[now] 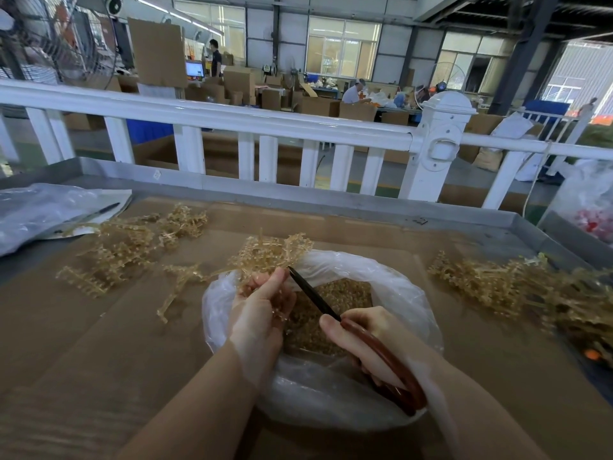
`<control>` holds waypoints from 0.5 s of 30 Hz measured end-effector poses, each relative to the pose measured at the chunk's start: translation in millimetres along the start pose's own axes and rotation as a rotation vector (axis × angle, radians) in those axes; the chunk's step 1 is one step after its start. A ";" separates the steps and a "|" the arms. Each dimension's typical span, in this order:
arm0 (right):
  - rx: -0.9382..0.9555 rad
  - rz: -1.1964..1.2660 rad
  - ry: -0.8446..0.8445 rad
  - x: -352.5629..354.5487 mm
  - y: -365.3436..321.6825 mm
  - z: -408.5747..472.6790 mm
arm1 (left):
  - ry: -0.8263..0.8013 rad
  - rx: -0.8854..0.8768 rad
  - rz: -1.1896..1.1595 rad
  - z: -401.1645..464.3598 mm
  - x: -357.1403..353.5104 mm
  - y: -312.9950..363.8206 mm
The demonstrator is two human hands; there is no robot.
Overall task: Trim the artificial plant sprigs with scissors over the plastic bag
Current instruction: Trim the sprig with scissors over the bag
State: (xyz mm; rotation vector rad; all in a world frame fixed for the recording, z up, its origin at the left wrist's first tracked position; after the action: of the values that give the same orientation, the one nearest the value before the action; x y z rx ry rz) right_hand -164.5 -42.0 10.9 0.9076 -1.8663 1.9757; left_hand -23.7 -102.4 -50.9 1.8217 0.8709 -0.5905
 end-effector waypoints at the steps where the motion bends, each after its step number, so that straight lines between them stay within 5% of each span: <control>1: 0.007 -0.016 0.007 0.3 0.0 0.0 | 0.035 -0.006 0.013 0.5 2.7 1.0; 15: 0.062 -0.092 0.106 4.8 -3.8 -3.1 | 0.106 0.074 0.056 -3.7 2.1 2.0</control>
State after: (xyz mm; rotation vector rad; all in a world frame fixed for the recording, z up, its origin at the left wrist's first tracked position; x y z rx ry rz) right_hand -166.7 -39.6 16.9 0.8712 -1.6841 1.9959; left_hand -20.8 -98.9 -49.8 1.9529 0.8753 -0.5001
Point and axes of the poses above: each hand's wrist, its own z-axis towards the middle knuckle, its own x-axis out of the back of the hand, y = z × x, the point moved 10 cm from there along z, towards the middle knuckle, and after that the axes turned 6 degrees about x, right-handed, at the moved point
